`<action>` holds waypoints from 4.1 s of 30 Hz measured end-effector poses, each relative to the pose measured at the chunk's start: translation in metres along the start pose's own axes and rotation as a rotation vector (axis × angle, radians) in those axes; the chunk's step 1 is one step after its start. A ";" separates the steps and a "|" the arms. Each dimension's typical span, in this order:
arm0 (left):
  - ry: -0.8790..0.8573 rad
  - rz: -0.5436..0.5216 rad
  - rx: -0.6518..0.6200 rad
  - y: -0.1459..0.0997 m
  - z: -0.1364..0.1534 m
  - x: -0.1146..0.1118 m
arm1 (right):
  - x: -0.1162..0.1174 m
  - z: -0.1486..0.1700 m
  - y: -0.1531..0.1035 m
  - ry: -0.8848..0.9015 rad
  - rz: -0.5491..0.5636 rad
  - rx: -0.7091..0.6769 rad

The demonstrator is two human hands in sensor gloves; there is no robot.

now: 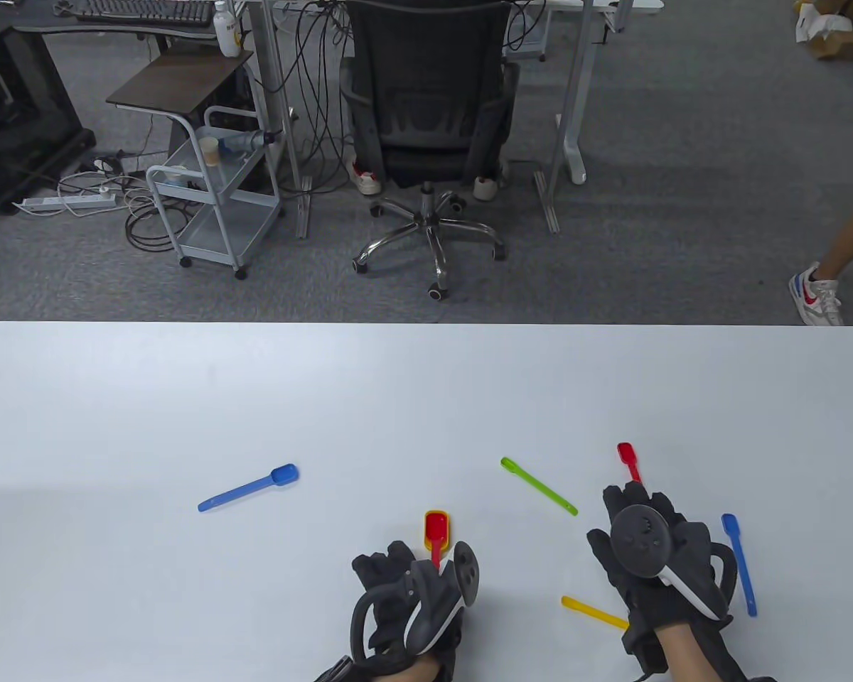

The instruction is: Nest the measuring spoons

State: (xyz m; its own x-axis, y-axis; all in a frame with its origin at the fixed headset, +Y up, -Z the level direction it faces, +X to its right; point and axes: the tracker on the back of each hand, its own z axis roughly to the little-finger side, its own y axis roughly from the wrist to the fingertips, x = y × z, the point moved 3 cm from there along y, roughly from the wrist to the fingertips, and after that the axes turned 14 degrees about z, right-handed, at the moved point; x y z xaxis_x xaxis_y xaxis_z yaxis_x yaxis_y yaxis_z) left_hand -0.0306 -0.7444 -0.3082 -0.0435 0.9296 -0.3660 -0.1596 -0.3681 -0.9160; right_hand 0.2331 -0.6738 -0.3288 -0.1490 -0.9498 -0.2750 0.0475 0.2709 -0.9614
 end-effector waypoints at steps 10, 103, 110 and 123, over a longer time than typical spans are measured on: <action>0.006 -0.007 -0.031 -0.007 0.008 0.010 | 0.000 -0.009 -0.003 -0.007 0.003 -0.025; 0.013 -0.070 0.230 0.137 0.255 0.063 | 0.005 -0.009 -0.001 0.005 -0.034 -0.034; 0.039 -0.051 0.232 0.144 0.256 0.054 | 0.006 -0.010 -0.001 0.002 -0.039 -0.035; 0.050 -0.040 0.250 0.153 0.260 0.045 | 0.007 -0.011 -0.001 -0.005 -0.042 -0.034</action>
State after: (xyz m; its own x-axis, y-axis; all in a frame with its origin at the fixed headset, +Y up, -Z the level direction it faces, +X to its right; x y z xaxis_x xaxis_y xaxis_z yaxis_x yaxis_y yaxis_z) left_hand -0.3135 -0.7546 -0.4224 0.0154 0.9390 -0.3435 -0.3993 -0.3092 -0.8631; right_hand 0.2217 -0.6787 -0.3297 -0.1455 -0.9612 -0.2342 0.0080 0.2356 -0.9718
